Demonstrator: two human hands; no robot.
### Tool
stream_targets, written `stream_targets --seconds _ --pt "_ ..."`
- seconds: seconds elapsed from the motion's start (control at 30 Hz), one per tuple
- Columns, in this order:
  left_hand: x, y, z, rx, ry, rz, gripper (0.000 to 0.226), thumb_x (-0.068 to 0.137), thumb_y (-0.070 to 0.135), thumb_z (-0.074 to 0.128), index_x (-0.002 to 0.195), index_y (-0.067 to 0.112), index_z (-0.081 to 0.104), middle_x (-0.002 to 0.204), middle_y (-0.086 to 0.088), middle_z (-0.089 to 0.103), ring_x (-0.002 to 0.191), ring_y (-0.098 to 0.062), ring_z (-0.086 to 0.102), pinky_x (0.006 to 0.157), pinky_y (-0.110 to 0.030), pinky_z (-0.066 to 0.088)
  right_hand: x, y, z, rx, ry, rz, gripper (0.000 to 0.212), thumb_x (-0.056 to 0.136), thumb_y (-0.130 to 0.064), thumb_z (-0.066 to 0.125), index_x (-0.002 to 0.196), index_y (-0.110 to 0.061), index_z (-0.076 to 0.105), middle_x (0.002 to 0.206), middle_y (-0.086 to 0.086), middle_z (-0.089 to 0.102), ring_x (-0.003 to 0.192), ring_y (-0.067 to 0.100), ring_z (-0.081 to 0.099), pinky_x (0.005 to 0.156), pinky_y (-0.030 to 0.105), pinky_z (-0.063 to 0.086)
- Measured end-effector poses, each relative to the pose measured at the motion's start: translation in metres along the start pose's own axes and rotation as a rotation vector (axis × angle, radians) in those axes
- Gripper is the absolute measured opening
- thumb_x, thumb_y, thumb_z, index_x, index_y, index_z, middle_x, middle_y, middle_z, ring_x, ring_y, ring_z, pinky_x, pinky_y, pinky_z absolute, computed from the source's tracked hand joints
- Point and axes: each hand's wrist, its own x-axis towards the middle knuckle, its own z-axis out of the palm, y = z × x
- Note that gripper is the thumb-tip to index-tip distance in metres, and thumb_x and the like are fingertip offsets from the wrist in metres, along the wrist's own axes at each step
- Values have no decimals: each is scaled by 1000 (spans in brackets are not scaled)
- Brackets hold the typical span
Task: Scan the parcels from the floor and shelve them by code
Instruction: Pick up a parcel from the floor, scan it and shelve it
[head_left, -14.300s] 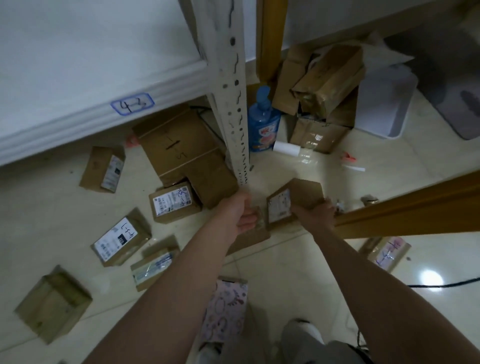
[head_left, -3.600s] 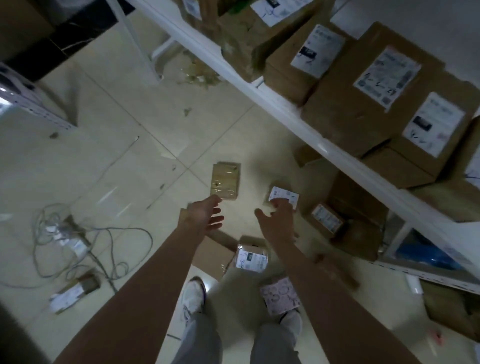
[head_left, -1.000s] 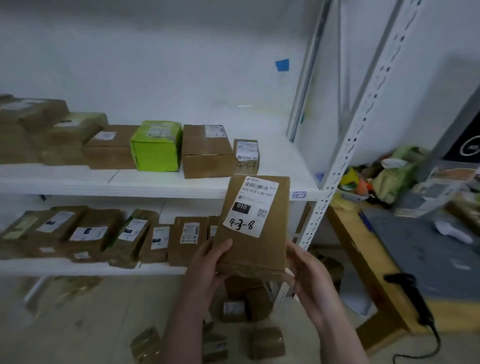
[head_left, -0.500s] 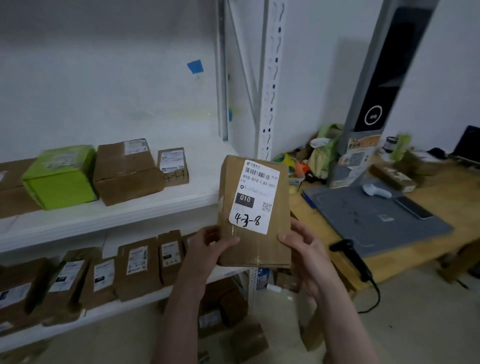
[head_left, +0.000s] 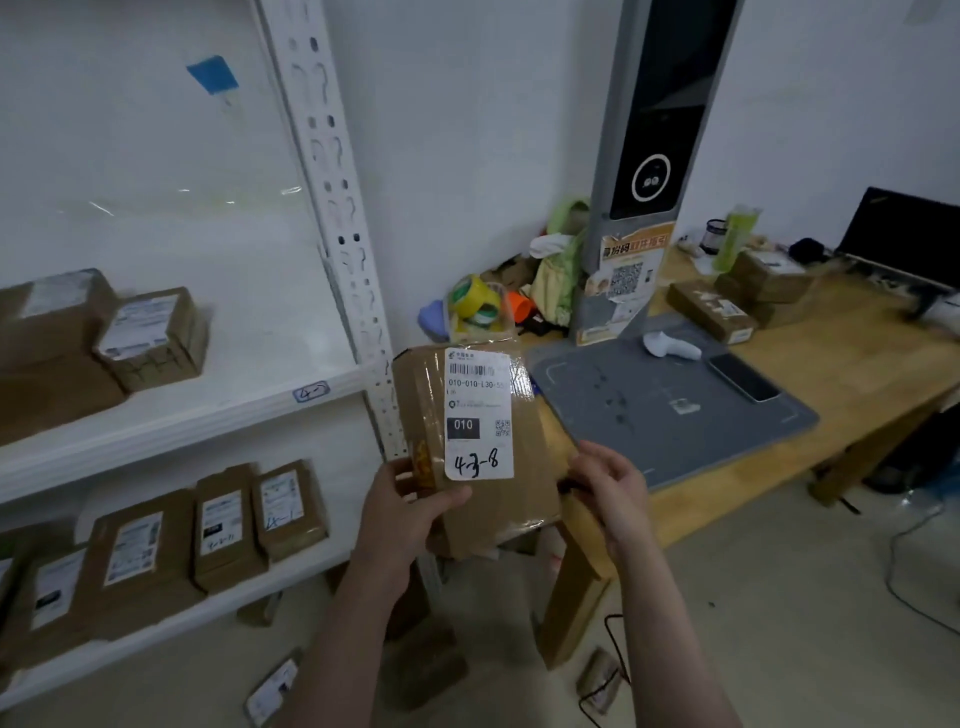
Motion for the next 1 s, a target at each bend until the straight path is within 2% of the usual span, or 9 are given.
stream_targets --seconds 0.07,0.13,0.27,0.4,0.6,0.7,0.8,0.9,1.0 --pt "5 -3 15 7 33 -35 78 58 22 92 126 20 55 123 -2 64 116 -31 59 98 -59 51 33 20 -19 -126 200 58 27 84 -21 76 108 -15 67 104 4 69 100 22 65 94 43 54" --pt "9 -4 25 8 60 -55 80 51 26 93 123 20 56 121 -3 65 114 -31 61 96 -58 52 57 40 -34 -268 282 129 23 84 -18 75 102 -10 64 101 3 66 101 27 64 91 42 53" --pt "16 -7 34 36 108 -70 75 59 25 92 125 19 54 123 -4 64 115 -30 60 96 -52 53 85 76 -49 -523 183 182 32 85 -23 71 112 -12 60 101 9 65 95 29 62 82 40 54" --pt "19 -12 33 31 156 -68 80 53 31 91 124 20 56 121 -4 66 111 -28 64 92 -44 54 99 102 -51 -642 89 205 22 85 -27 67 96 -7 63 84 7 65 78 26 62 66 33 50" --pt "16 -17 33 32 200 -64 73 55 24 89 120 18 56 117 -3 67 108 -25 65 93 -42 52 110 99 -44 -635 24 194 5 90 -4 57 93 -7 54 83 9 55 85 30 57 70 36 45" --pt "19 -20 32 48 228 -67 73 55 24 91 119 18 57 115 -2 68 107 -24 66 91 -41 53 109 96 -41 -593 23 153 10 91 -5 54 100 -9 55 91 10 59 94 34 59 77 40 48" --pt "24 -24 33 69 251 -68 70 61 16 91 121 18 54 114 -1 68 107 -25 65 98 -48 52 108 89 -34 -514 36 141 33 90 -8 52 122 -11 58 106 13 65 98 33 62 82 46 53" --pt "28 -26 35 74 276 -57 66 67 5 89 119 19 51 110 -1 66 106 -26 65 99 -49 52 95 60 -21 -392 44 32 30 90 -11 57 118 -19 59 96 8 66 91 32 64 82 50 54" --pt "28 -25 39 57 279 -38 65 69 -2 86 116 19 47 108 -2 65 102 -24 64 89 -41 55 66 19 -9 -228 -17 -112 33 91 -11 63 121 -24 57 97 7 66 88 25 63 80 46 53"
